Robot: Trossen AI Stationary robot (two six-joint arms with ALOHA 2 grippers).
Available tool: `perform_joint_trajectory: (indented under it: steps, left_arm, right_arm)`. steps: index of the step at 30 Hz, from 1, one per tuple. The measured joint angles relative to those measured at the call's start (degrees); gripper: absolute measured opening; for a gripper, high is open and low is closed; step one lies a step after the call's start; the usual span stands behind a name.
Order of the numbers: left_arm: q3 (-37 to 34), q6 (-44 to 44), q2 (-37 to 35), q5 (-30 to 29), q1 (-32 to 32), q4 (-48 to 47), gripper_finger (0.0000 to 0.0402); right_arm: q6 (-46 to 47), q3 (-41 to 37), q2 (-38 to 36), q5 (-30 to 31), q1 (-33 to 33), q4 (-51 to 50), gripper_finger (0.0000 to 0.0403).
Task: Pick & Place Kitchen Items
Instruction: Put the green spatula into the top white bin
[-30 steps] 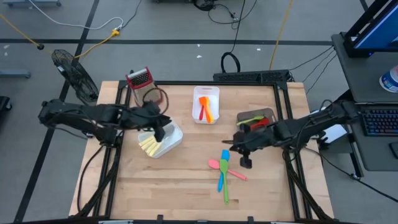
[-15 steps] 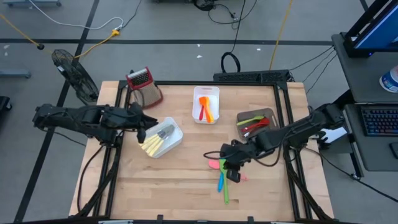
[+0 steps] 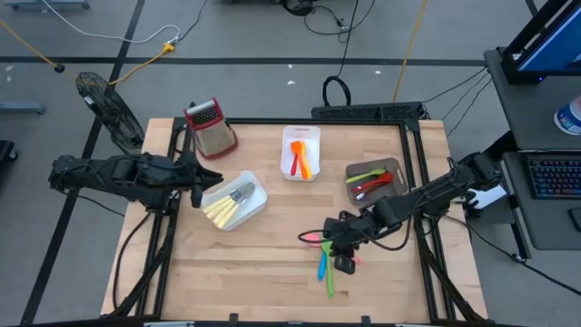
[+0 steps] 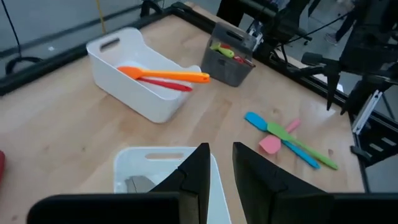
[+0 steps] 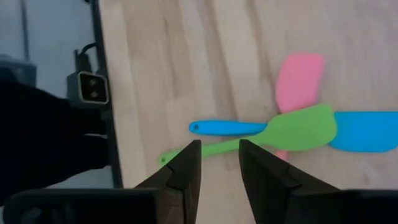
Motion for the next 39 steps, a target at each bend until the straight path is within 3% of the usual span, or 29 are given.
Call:
perform_joint_trajectory:
  steps: [8, 13, 17, 21, 27, 34, 39]
  left_arm:
    - [0.00, -7.02, 0.13, 2.63, -0.04, 1.23, 0.0070]
    - [0.01, -0.35, -0.15, 7.56, 0.04, 1.55, 0.0070]
    - [0.00, 8.51, -2.53, 15.34, -0.03, 3.64, 0.0070]
    - [0.00, 15.49, -5.96, 17.01, 0.00, 3.44, 0.0070]
    - [-0.60, 16.36, -12.12, 17.52, -0.05, -1.83, 0.0070]
    - [-7.93, 14.97, -20.83, 22.00, -0.06, -0.16, 0.0070]
    - [-11.91, 14.29, -25.29, 25.78, -0.06, 2.37, 0.0070]
  right_arm:
    - [-6.62, -0.01, 0.00, -3.64, 0.00, -0.07, 0.0102]
    - [-7.18, -0.01, -0.02, -4.52, 0.00, 0.31, 0.0105]
    - [-3.72, -0.01, -0.02, -5.22, -0.24, 0.32, 0.0112]
    - [2.00, -0.01, -0.02, -4.92, -0.24, 0.42, 0.0116]
    - [12.94, -0.01, 0.21, -4.65, -0.24, 2.08, 0.0116]
    - [22.96, -0.03, 1.83, -1.93, -0.24, 2.00, 0.0116]
    - [28.77, -0.01, 5.82, -5.45, 0.01, 3.65, 0.0116]
